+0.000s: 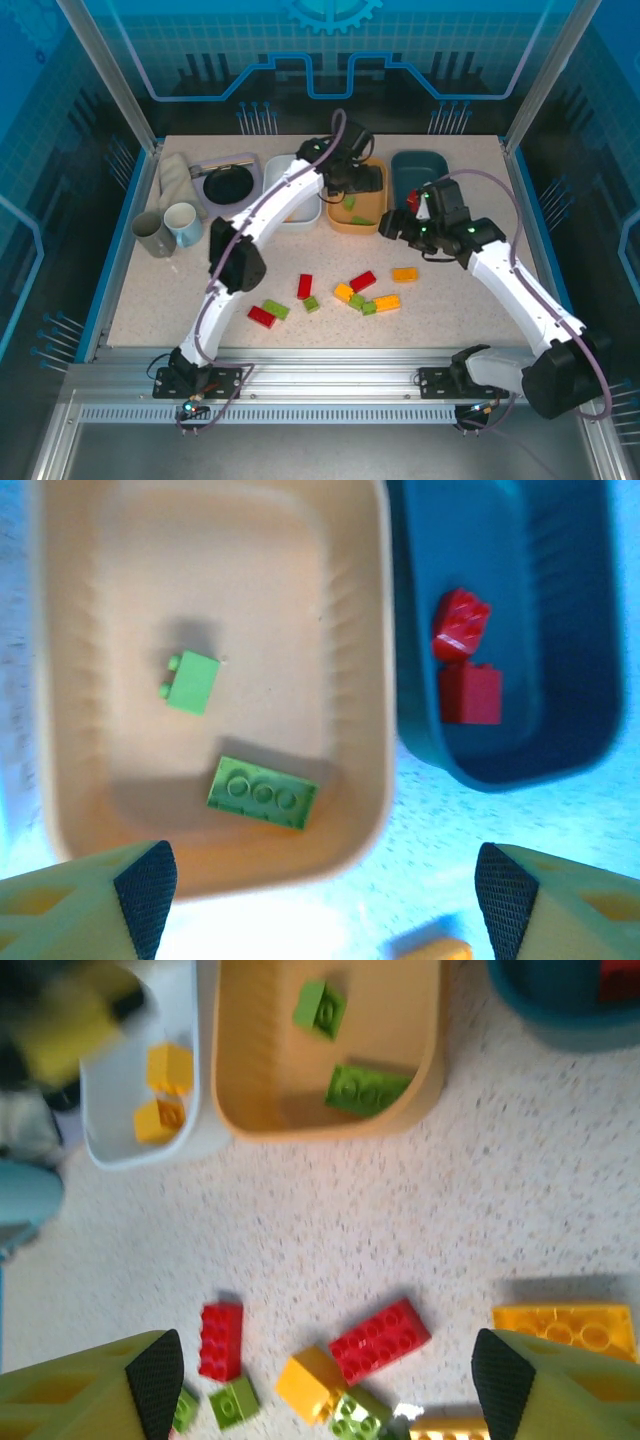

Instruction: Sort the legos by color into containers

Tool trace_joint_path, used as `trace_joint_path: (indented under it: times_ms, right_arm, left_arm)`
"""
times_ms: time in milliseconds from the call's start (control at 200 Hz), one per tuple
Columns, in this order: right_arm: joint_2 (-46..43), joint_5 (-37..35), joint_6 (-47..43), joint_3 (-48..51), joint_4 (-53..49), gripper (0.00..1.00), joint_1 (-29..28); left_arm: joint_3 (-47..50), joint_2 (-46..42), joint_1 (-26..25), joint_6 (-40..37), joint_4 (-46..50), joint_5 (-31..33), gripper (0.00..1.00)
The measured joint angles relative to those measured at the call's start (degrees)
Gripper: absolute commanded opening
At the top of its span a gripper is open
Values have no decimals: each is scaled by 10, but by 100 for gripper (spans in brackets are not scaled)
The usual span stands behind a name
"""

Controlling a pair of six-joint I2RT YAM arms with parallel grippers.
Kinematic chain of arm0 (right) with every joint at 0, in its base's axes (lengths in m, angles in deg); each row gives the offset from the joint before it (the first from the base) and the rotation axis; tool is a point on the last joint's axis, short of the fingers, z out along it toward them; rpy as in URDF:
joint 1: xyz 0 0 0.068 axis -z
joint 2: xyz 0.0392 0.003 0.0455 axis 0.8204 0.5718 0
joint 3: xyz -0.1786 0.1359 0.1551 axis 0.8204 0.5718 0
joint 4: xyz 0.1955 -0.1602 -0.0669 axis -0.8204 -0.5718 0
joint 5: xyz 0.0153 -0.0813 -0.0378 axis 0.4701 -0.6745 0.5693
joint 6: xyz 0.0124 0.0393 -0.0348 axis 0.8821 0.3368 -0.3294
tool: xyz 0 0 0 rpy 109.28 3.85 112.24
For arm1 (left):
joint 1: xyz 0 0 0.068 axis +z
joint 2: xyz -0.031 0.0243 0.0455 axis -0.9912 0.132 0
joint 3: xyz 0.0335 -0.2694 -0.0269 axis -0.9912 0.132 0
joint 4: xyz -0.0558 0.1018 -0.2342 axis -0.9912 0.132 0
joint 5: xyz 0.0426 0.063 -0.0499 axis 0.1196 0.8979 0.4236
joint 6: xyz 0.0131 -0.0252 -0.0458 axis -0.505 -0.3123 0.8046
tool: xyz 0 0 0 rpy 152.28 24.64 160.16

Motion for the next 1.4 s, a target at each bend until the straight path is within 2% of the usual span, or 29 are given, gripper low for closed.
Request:
trace_joint_path:
  times_ms: [140, 330, 460, 595, 705, 835, 1220, 1401]
  right_arm:
    - [35, -24, 35, -1, -38, 70, -56]
    - [118, -35, 162, -1, -66, 66, -115]
    - [181, -34, 250, -1, -73, 66, -135]
    - [205, -30, 326, 0, -64, 65, -138]
    - [222, -30, 368, 0, -50, 65, -138]
    - [254, -29, 405, 0, -36, 65, -138]
    - [327, -12, 446, -36, 2, 56, -135]
    - [342, -10, 455, -36, -1, 43, -134]
  left_arm:
    - [208, -206, 16, 24, -72, 3, 86]
    - [526, -471, 50, 35, -180, 5, 88]
    - [699, -583, 49, 41, -209, -7, 89]
    - [824, -664, 47, 63, -217, -19, 89]
    - [880, -728, 46, 80, -218, -24, 89]
    - [904, -778, 46, 95, -223, -28, 90]
    - [917, -842, 46, 95, -219, -28, 91]
    - [917, -844, 46, 95, -218, -28, 90]
